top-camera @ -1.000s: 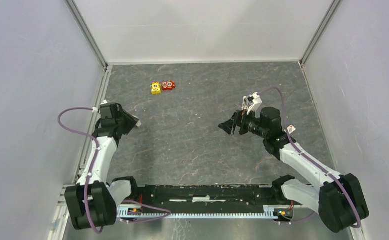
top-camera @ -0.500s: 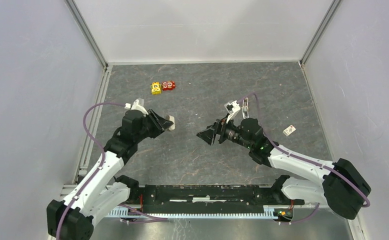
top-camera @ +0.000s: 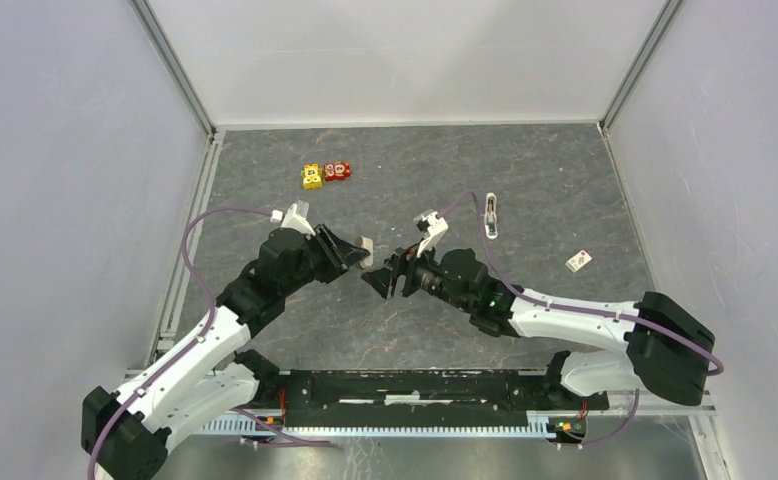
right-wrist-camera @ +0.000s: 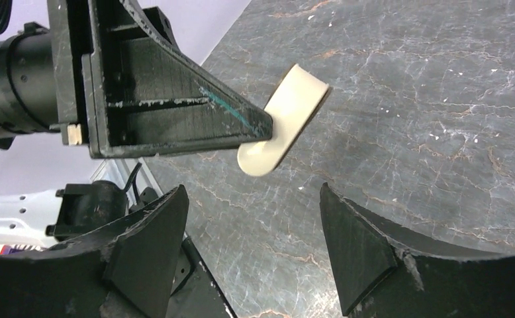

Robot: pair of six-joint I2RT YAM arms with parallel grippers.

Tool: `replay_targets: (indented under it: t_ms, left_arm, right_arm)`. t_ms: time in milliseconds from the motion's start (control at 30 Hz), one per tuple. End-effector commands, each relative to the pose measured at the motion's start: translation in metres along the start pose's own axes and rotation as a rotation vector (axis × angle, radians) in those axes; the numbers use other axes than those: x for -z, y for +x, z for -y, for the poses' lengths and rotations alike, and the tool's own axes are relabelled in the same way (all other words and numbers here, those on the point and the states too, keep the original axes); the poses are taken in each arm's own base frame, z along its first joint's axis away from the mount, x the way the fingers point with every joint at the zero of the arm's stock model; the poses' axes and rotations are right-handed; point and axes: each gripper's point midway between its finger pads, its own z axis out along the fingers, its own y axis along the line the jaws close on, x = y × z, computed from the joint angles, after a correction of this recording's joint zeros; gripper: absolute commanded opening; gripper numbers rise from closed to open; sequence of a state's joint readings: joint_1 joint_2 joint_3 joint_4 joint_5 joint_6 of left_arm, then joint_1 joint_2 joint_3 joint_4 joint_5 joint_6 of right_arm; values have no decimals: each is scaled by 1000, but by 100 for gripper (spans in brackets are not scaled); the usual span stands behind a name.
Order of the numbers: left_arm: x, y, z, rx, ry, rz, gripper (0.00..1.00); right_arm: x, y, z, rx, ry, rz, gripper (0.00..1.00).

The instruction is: Load the staples into the stapler

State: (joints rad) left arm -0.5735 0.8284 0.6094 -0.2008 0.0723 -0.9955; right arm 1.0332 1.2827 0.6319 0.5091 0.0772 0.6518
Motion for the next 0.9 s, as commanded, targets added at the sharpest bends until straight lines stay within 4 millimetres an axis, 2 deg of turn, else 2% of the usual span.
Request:
replay_targets:
  t_ms: [0,167,467,533,700,767,867]
  left_arm:
    - [1,-9,18,68,58,62,42]
    - [4,-4,24,108,82,52,42]
    - [9,-9,39,102,116,67,45]
    - [9,-9,40,103,118,64,46]
    - [10,-7,37,102,111,65,50]
    - [12,-8,37,87,113,67,54]
    - [18,-9,39,-5,125,69,67]
  right_arm:
    - [-12,-28,-5,14,55,106,78]
    - [-23,-31,-4,23,91,111,75]
    - [-34,-32,-5,23,103,108,68]
    - [-35,-33,-4,24,105,114,60]
    - [-31,-36,-2,39,114,129,22]
    - [-28,-38,-1,55,116,134,11]
    - [-21,-41,1,73,120,142,1]
